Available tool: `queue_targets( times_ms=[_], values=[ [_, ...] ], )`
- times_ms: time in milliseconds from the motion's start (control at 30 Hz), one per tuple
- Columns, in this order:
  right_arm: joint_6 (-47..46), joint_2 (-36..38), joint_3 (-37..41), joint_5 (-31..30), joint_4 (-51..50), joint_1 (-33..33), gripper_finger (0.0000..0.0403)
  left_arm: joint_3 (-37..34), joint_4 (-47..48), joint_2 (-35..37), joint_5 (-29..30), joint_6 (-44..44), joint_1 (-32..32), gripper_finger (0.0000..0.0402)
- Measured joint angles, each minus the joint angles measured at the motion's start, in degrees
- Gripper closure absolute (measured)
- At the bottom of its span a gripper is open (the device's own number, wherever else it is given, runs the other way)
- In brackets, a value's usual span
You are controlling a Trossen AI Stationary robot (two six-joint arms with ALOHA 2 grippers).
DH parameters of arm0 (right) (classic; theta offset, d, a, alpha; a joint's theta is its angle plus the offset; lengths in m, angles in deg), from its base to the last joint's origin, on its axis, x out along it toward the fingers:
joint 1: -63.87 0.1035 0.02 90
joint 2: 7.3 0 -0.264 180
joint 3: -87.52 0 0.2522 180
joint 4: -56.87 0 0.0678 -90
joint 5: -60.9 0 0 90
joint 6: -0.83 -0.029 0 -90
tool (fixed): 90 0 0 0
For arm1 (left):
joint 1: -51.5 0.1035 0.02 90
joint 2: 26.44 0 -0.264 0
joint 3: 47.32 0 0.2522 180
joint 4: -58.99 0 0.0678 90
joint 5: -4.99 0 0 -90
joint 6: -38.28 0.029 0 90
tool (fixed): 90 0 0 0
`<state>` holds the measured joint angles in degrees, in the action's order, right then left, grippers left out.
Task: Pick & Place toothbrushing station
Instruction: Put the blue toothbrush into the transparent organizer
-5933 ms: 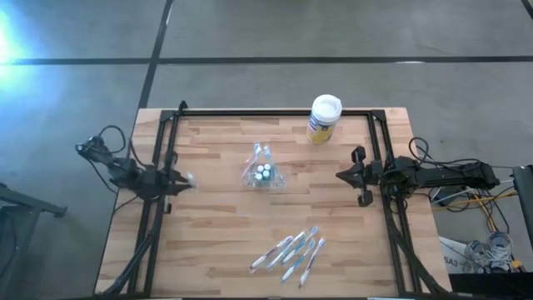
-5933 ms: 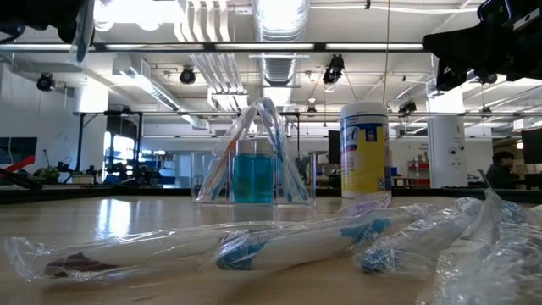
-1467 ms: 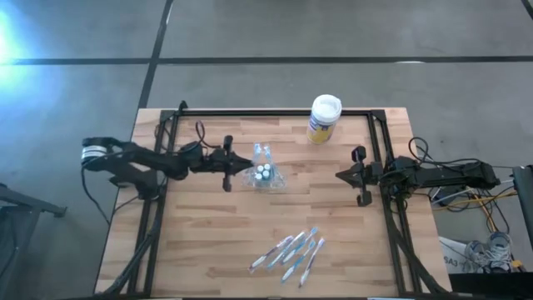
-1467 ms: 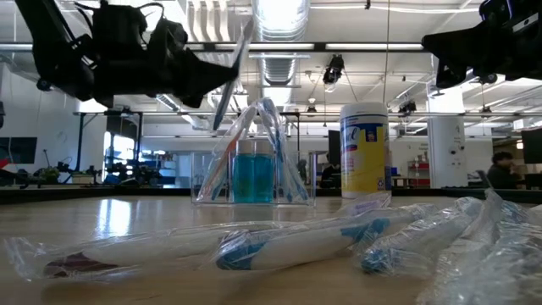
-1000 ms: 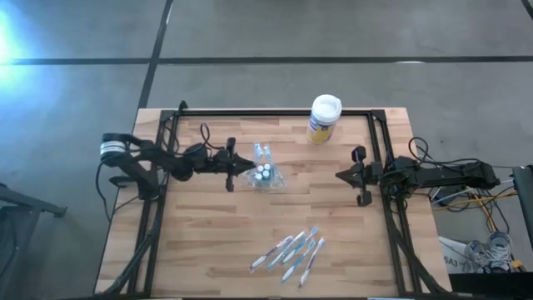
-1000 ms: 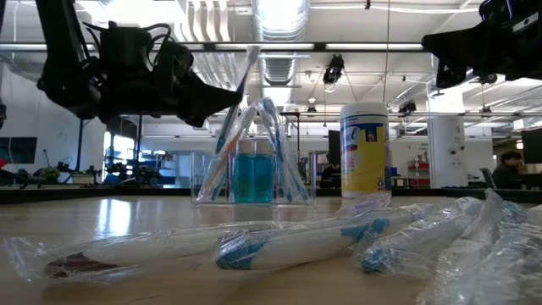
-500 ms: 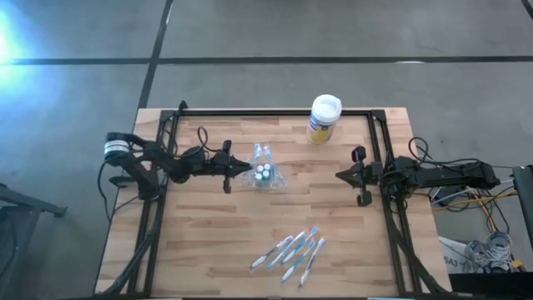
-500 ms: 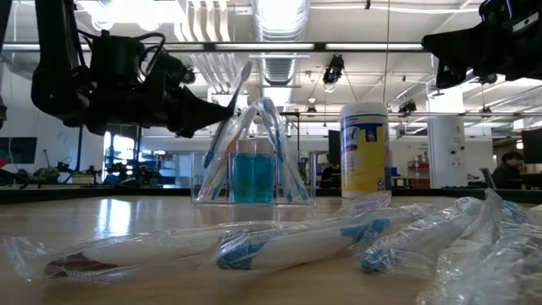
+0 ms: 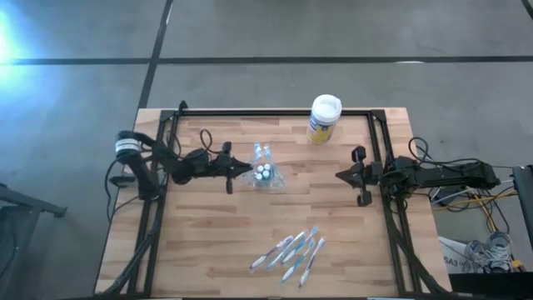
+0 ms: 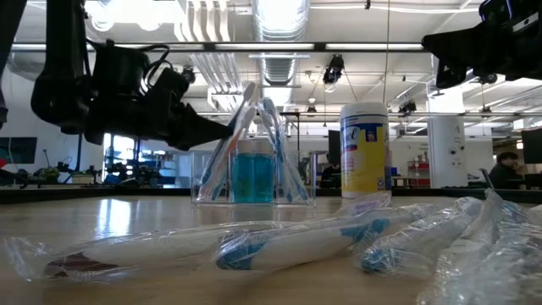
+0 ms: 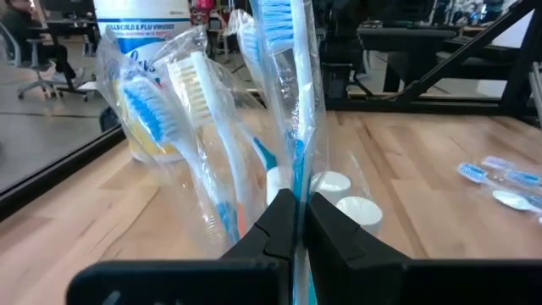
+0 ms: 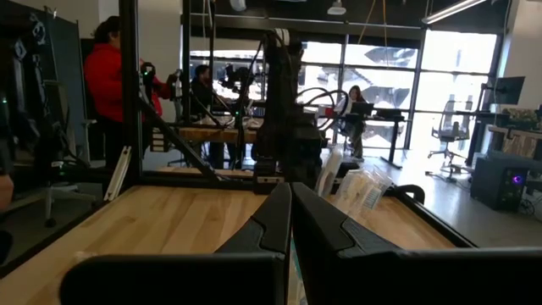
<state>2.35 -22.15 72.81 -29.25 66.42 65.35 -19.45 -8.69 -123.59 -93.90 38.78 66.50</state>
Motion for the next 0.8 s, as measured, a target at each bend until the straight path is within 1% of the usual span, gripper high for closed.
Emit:
queue_targets(
  times_ms=[300,500,600,800],
  values=[
    [0.02,-0.74,0.0,0.01,0.0,0.0,0.0394,0.66,-3.16,-5.63,1.14,-1.16,-0.04,0.0384],
    [0.0,-0.7,0.0,-0.01,0.01,-0.02,0.0394,1.07,-4.72,-7.04,1.3,-2.43,-0.04,0.0383],
    [0.0,-0.7,0.0,-0.01,0.02,-0.02,0.0394,1.05,-4.36,-6.52,1.4,-2.86,-0.04,0.0367],
    [0.01,-0.72,0.0,-0.01,0.01,-0.01,0.0394,0.96,-3.8,-4.89,1.28,-3.71,-0.04,0.032]
  ],
)
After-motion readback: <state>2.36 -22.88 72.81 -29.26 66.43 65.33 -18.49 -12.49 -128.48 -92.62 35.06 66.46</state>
